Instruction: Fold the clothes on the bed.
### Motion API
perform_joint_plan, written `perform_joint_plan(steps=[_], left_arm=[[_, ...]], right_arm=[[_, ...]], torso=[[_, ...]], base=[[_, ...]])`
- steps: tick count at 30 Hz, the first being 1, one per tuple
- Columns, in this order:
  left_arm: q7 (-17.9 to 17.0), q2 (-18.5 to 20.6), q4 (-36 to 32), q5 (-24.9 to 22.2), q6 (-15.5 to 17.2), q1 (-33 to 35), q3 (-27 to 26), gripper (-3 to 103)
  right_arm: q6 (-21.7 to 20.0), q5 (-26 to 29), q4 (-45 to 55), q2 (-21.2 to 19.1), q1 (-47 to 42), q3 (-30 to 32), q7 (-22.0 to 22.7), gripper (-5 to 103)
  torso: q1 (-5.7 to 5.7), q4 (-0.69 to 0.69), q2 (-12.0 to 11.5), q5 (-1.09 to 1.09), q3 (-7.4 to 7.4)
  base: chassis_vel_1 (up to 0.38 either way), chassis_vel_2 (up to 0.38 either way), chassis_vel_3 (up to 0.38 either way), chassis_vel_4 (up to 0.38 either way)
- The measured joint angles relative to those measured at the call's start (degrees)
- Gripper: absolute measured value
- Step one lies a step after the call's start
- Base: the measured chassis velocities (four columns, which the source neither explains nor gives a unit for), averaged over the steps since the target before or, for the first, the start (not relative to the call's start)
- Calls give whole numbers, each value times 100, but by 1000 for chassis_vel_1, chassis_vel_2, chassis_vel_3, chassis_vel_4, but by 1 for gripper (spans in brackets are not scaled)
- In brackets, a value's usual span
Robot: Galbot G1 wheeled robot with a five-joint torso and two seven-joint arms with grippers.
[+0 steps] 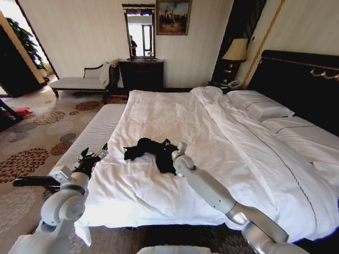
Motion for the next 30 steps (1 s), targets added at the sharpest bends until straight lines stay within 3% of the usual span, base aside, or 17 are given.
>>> perform_joint_plan(steps=[4, 6, 10, 12, 15, 19, 22, 23, 25, 30], left_arm=[[-10, -38, -4, -28, -8, 18, -24, 100], [-10, -38, -4, -32, -9, 4, -24, 100], [-15, -44, -7, -71, -20, -37, -49, 100], [-16, -46, -12, -87, -30, -40, -58, 100], [-40, -26, -106, -378, -47, -148, -142, 100], [-43, 67, -297, -870, -47, -360, -252, 100], [-40, 183, -540, -1288, -51, -559, -375, 100], [-40, 183, -540, -1288, -51, -559, -375, 100], [-40, 203, -610, -1327, -49, -580, -406, 100], [-49, 179, -648, -1276, -35, -521, -396, 100]], right_arm=[[-38, 284, 366, -86, -160, 155, 161, 19], [-58, 379, 484, -122, -209, 187, 213, 19], [-29, 539, 1019, -324, -512, 417, 211, 41], [-23, 560, 1105, -361, -563, 452, 201, 41], [-43, 628, 1370, -483, -758, 430, 194, 57], [-130, 702, 1375, -438, -824, 287, 231, 68], [-282, 1095, 1255, -197, -831, 125, 516, 84], [-282, 1095, 1255, -197, -831, 125, 516, 84], [-331, 1267, 1209, -85, -813, 87, 624, 95], [-376, 1296, 1108, -48, -750, 30, 665, 99]], torso=[[0, 0, 0, 0, 0], [0, 0, 0, 0, 0], [0, -2, 0, 0, -1], [0, -2, 0, 1, -1], [0, -1, 0, -1, -1], [0, -2, 0, 0, -1], [0, 0, 0, 1, 0], [0, 0, 0, 1, 0], [0, 1, 0, 0, 0], [-1, 0, 0, 0, -1]], base=[[0, 0, 0, 0], [0, 0, 0, 0], [0, 0, 0, 0], [0, 0, 0, 0], [0, 0, 0, 0], [0, 0, 0, 0], [0, 0, 0, 0], [0, 0, 0, 0], [0, 0, 0, 0], [0, 0, 0, 0]])
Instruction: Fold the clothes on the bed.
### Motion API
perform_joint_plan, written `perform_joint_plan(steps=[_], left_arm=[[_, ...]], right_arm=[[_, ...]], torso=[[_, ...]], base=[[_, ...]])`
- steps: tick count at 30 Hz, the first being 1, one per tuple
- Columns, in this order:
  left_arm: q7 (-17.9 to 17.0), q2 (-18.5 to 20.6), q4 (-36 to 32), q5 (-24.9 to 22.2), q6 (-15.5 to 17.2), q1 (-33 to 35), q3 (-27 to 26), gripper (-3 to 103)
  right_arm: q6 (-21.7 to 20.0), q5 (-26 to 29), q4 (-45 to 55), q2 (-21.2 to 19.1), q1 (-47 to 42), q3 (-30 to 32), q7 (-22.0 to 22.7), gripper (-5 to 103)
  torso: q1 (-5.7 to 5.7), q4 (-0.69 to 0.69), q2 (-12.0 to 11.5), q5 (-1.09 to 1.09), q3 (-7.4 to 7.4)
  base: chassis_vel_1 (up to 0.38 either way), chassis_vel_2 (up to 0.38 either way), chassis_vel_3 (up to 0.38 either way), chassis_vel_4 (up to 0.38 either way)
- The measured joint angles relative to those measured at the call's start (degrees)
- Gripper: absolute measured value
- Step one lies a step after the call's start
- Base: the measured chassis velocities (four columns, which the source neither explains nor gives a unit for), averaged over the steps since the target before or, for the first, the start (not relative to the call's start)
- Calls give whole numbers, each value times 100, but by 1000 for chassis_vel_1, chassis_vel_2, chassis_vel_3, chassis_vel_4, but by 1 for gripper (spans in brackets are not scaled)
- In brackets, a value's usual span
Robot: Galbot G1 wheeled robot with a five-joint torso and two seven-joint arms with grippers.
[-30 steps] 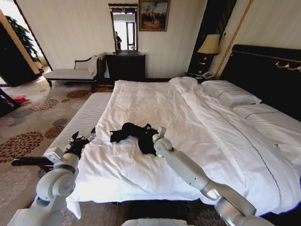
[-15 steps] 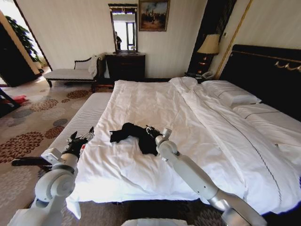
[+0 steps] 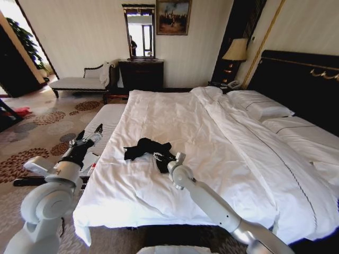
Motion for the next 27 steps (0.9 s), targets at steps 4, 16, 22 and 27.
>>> perform_joint_plan(steps=[4, 16, 22, 27], left_arm=[[-1, -23, 8, 100, 12, 37, 60, 100], [-18, -66, 12, 223, 22, 233, 55, 100], [-22, -98, -10, 285, 16, 301, 49, 100], [-23, -106, 21, 305, 9, 303, 66, 100]], right_arm=[[-2, -44, -197, 24, 41, 42, -47, 100], [21, -192, -617, 250, 241, 47, -176, 93], [35, -318, -633, 227, 230, 20, -187, 71], [71, -362, -599, 157, 185, 37, -232, 55]], torso=[[0, -2, 0, 0, 0], [0, 0, 0, 0, 0], [0, -1, 0, 0, 0], [0, -1, 0, 0, 0]], base=[[0, 0, 0, 0], [0, 0, 0, 0], [0, 0, 0, 0], [0, 0, 0, 0]])
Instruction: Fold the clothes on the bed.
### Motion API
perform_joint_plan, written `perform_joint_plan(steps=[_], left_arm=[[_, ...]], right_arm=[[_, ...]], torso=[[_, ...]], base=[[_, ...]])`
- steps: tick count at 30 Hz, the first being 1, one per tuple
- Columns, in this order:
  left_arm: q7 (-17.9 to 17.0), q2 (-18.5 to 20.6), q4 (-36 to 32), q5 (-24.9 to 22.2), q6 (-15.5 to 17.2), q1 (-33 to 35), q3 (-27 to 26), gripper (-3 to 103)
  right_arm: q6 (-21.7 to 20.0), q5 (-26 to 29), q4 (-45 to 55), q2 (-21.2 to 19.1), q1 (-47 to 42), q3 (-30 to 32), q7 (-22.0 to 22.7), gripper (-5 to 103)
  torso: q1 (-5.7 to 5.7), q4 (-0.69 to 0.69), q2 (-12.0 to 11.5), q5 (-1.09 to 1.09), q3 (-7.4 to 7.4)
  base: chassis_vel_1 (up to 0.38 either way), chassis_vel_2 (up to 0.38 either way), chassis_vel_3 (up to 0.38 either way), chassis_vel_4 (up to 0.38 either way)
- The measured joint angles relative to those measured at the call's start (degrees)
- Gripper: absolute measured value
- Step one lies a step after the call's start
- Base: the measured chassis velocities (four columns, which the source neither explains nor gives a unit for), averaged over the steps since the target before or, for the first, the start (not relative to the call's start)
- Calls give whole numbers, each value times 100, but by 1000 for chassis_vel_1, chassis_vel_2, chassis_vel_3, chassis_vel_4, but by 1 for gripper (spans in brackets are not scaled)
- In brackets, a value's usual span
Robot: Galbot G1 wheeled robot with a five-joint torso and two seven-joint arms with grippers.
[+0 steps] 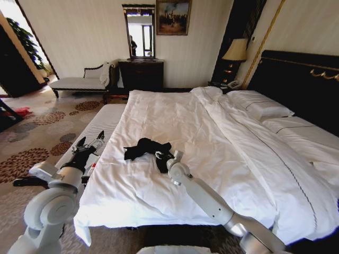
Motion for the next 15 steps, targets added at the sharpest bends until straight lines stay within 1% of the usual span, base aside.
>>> perform_joint_plan(steps=[1, 2, 6, 8, 10, 11, 13, 14, 15], left_arm=[[-1, -6, 18, 1, -1, -7, 19, 100], [-1, -6, 18, 1, -1, -7, 19, 100], [-4, -27, 96, 5, -1, -24, 88, 100], [-8, -27, 120, 5, -1, -35, 103, 100], [-14, -9, 174, -24, 18, -86, 145, 100], [-14, -9, 174, -24, 18, -86, 145, 100], [-39, 55, 307, -124, 78, -199, 226, 100], [-66, 89, 395, -159, 121, -261, 279, 100], [-95, 151, 559, -198, 206, -375, 386, 100]], right_arm=[[25, -34, 15, -31, -13, 8, -40, 50], [25, -34, 15, -31, -13, 8, -40, 50], [133, -134, 62, -74, -69, 67, -169, 28], [154, -159, 73, -86, -80, 74, -201, 28], [185, -194, 116, -114, -104, 96, -243, 16], [185, -194, 116, -114, -104, 96, -243, 16], [216, -198, 195, -130, -133, 164, -252, 5], [237, -199, 237, -138, -147, 203, -253, 5], [263, -200, 289, -159, -166, 253, -257, 2]], torso=[[0, 0, 0, 0, 0], [0, 0, 0, 0, 0], [0, 0, 0, 0, 0], [0, 0, 0, 0, 0], [0, 1, 0, 0, 0], [0, 1, 0, 0, 0], [0, 1, 0, 1, 0], [0, 1, 0, 1, 0], [0, 2, 0, 1, 0]], base=[[0, 0, 0, 0], [0, 0, 0, 0], [0, 0, 0, 0], [0, 0, 0, 0], [0, 0, 0, 0], [0, 0, 0, 0], [0, 0, 0, 0], [0, 0, 0, 0], [0, 0, 0, 0]])
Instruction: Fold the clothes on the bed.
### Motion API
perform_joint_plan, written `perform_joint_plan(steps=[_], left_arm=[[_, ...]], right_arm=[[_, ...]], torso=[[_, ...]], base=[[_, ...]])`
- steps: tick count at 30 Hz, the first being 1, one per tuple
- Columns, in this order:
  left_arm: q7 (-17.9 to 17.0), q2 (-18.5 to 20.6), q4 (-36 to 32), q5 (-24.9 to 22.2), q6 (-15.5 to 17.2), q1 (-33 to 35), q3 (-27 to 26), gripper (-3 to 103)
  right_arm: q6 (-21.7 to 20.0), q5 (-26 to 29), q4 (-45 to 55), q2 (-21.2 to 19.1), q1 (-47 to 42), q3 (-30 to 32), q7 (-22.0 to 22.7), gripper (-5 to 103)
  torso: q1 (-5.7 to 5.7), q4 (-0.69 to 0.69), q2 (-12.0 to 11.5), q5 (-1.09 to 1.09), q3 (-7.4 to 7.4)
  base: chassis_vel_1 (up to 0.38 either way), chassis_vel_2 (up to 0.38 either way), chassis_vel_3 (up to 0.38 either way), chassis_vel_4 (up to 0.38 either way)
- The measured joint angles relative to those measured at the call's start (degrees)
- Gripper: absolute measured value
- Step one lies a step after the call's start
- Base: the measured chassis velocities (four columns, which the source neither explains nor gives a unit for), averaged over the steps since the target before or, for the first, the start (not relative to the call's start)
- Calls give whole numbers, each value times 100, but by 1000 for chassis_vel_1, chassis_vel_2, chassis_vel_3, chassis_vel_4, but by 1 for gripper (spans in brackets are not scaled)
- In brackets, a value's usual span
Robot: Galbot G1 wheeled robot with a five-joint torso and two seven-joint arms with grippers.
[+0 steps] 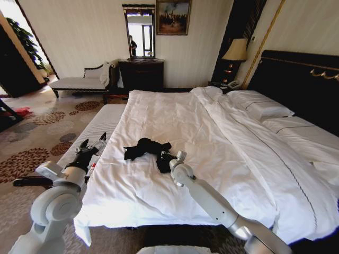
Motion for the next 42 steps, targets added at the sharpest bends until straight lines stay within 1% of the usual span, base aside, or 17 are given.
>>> perform_joint_plan(steps=[2, 5, 9, 10, 11, 12, 13, 15, 17, 23, 29, 30, 32, 34, 38, 40, 42], left_arm=[[-26, 55, 169, -20, 74, -124, 117, 100], [-174, 245, 691, -282, 430, -561, 623, 100], [-302, 376, 1087, -443, 709, -896, 1047, 100], [-365, 427, 1364, -482, 844, -1171, 1381, 100], [-411, 444, 1544, -510, 910, -1353, 1585, 100], [-411, 444, 1544, -510, 910, -1353, 1585, 100], [-449, 453, 1756, -538, 970, -1567, 1834, 100], [-475, 438, 2047, -519, 989, -1850, 2165, 100], [-491, 332, 2431, -472, 968, -2205, 2533, 100], [-537, 37, 3017, -528, 914, -2645, 2921, 100], [-472, -86, 3413, -534, 842, -2819, 3029, 100], [-460, -132, 3473, -538, 829, -2841, 3046, 103], [-442, -218, 3530, -552, 816, -2846, 3084, 94], [-422, -242, 3544, -549, 805, -2834, 3101, 94], [-283, -367, 3701, -413, 658, -2774, 3170, 72], [-266, -419, 3744, -389, 614, -2773, 3188, 72], [-249, -543, 3780, -386, 552, -2789, 3219, 61]], right_arm=[[29, -7, 43, -25, -19, 51, -16, 1], [111, -26, 75, -86, -6, 126, -101, 0], [142, -20, 14, -82, 155, 18, -166, 0], [145, -17, 12, -82, 190, -8, -183, 0], [146, -18, 15, -83, 192, -9, -185, 0], [146, -18, 15, -83, 192, -9, -185, 0], [146, -32, 16, -78, 188, -5, -185, 0], [146, -73, 13, -57, 161, 27, -185, 0], [148, -125, -27, -24, 110, 89, -195, 0], [159, -175, -132, -27, 88, 93, -232, 0], [162, -183, -165, -27, 155, 63, -233, 0], [165, -184, -165, -37, 155, 64, -233, 0], [167, -189, -143, -93, 152, 65, -231, 0], [167, -189, -132, -115, 150, 65, -229, 0], [167, -257, -163, -83, 121, 141, -227, 0], [167, -263, -164, -65, 114, 172, -227, 0], [167, -263, -157, -82, 107, 215, -227, 0]], torso=[[0, 0, 0, 0, 0], [0, -6, 0, -1, 0], [0, 0, 0, 0, 1], [1, 2, 0, 0, 1], [1, 2, -1, -1, 1], [1, 2, -1, -1, 1], [0, -1, 0, -1, 0], [1, -4, 0, -1, 1], [1, -1, 0, 1, 1], [1, -3, -1, 0, 1], [1, 0, 0, 0, 0], [1, 0, -1, 0, 0], [1, 0, 0, -1, 0], [1, -3, -1, 0, 0], [0, -1, -1, 0, 0], [1, 0, -1, 0, 0], [1, 1, 0, -1, 0]], base=[[0, 0, 0, 0], [0, 0, 0, 0], [0, 0, 0, 0], [0, 0, 0, 0], [0, 0, 0, 0], [0, 0, 0, 0], [0, 0, 0, 0], [0, 0, 0, 0], [0, 0, 0, 0], [0, 0, 0, 0], [0, 0, 0, 0], [0, 0, 0, 0], [0, 0, 0, 0], [0, 0, 0, 0], [0, 0, 0, 0], [0, 0, 0, 0], [0, 0, 0, 0]])
